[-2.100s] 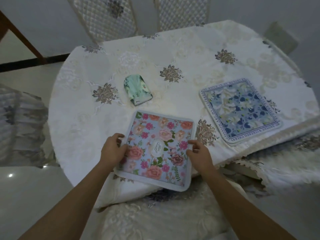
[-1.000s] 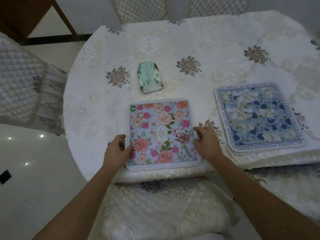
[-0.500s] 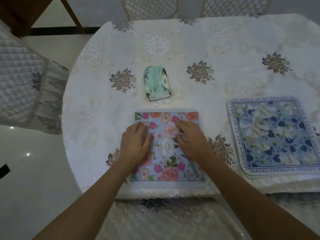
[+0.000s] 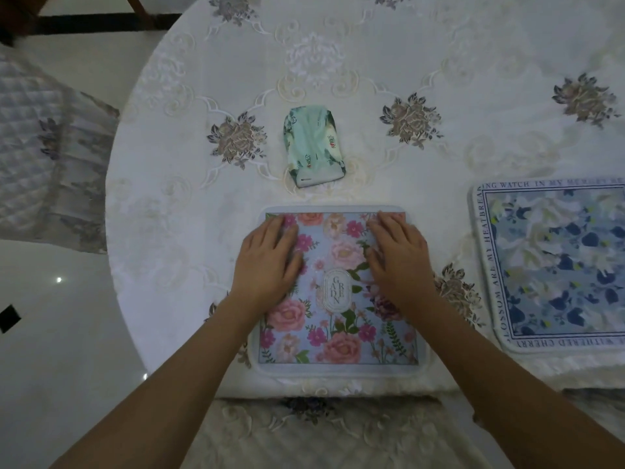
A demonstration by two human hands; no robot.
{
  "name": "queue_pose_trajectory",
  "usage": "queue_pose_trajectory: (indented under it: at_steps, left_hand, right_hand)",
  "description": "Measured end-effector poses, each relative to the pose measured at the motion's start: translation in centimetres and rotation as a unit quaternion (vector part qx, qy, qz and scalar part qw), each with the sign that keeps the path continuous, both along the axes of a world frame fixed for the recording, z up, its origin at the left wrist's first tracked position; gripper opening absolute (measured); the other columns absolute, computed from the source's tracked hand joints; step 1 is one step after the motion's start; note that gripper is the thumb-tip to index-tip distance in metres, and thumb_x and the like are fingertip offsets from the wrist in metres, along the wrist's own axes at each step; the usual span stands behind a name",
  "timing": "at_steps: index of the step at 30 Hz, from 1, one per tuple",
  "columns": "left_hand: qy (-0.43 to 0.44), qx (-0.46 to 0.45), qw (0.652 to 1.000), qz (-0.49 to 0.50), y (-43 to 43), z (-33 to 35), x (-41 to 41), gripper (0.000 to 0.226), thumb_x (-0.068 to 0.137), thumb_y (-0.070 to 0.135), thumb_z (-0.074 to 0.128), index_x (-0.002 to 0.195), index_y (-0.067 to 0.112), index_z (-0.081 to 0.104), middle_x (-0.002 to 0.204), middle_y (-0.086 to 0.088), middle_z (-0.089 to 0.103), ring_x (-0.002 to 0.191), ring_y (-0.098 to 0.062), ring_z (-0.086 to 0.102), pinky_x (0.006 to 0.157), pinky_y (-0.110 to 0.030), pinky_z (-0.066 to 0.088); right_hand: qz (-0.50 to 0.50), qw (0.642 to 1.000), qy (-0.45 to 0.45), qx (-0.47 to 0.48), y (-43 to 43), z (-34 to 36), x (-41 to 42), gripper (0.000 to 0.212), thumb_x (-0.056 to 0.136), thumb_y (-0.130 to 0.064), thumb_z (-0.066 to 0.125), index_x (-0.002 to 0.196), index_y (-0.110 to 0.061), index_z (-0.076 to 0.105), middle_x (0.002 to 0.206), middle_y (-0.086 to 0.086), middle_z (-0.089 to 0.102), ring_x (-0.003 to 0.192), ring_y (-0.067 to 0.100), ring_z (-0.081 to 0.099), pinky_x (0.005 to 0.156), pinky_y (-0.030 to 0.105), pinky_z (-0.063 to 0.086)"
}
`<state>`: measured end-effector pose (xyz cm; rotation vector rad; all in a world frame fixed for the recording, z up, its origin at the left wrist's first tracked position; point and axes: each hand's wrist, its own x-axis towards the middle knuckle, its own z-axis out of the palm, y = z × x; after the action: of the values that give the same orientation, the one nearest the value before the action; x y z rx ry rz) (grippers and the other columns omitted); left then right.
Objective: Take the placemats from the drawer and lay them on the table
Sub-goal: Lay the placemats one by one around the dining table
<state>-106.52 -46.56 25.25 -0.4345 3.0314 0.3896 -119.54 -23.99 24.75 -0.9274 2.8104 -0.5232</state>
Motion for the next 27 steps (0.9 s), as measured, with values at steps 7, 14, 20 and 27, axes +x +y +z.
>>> queue_pose_trajectory:
  at_steps: [7, 14, 20, 27]
  left_hand:
    - [0.027, 0.025, 0.999, -0.032, 1.9, 1.4, -4.0, 0.050, 0.100, 0.042, 0.035, 0.137, 0.014, 0.054, 0.139, -0.012, 0.054, 0.126, -0.031, 0.049, 0.103, -0.045, 0.039]
    - [0.000, -0.006, 0.998, -0.056, 0.7, 0.4, -2.7, 0.053, 0.102, 0.042, 0.034, 0.142, 0.012, 0.050, 0.147, -0.012, 0.048, 0.131, -0.031, 0.045, 0.106, -0.045, 0.037]
    - [0.002, -0.036, 0.999, 0.017, -1.0, 0.8, -1.3, 0.049, 0.100, 0.043, 0.037, 0.134, 0.014, 0.057, 0.137, -0.012, 0.053, 0.125, -0.032, 0.047, 0.097, -0.045, 0.039]
    - [0.009, 0.007, 0.998, -0.060, 2.1, 1.1, -4.7, 0.051, 0.099, 0.042, 0.035, 0.134, 0.014, 0.057, 0.139, -0.012, 0.054, 0.124, -0.031, 0.049, 0.099, -0.044, 0.038]
  right_hand:
    - [0.083, 0.996, -0.039, -0.015, -3.8, 0.3, -0.3, 0.051, 0.093, -0.032, 0.046, 0.140, -0.013, 0.049, 0.148, 0.009, 0.046, 0.138, 0.031, 0.037, 0.113, 0.050, 0.030]
    - [0.067, 0.997, -0.028, 0.010, -2.3, -0.2, -0.9, 0.050, 0.094, -0.030, 0.049, 0.142, -0.017, 0.046, 0.151, 0.006, 0.042, 0.139, 0.027, 0.035, 0.113, 0.047, 0.031]
    - [0.017, 1.000, 0.018, 0.006, 0.2, 0.5, -1.3, 0.046, 0.091, -0.026, 0.052, 0.135, -0.013, 0.052, 0.140, 0.008, 0.049, 0.129, 0.028, 0.043, 0.106, 0.045, 0.037]
    - [0.101, 0.995, -0.013, -0.004, -5.3, -0.2, -0.8, 0.046, 0.091, -0.032, 0.048, 0.134, -0.017, 0.054, 0.141, 0.006, 0.051, 0.129, 0.026, 0.044, 0.106, 0.044, 0.037]
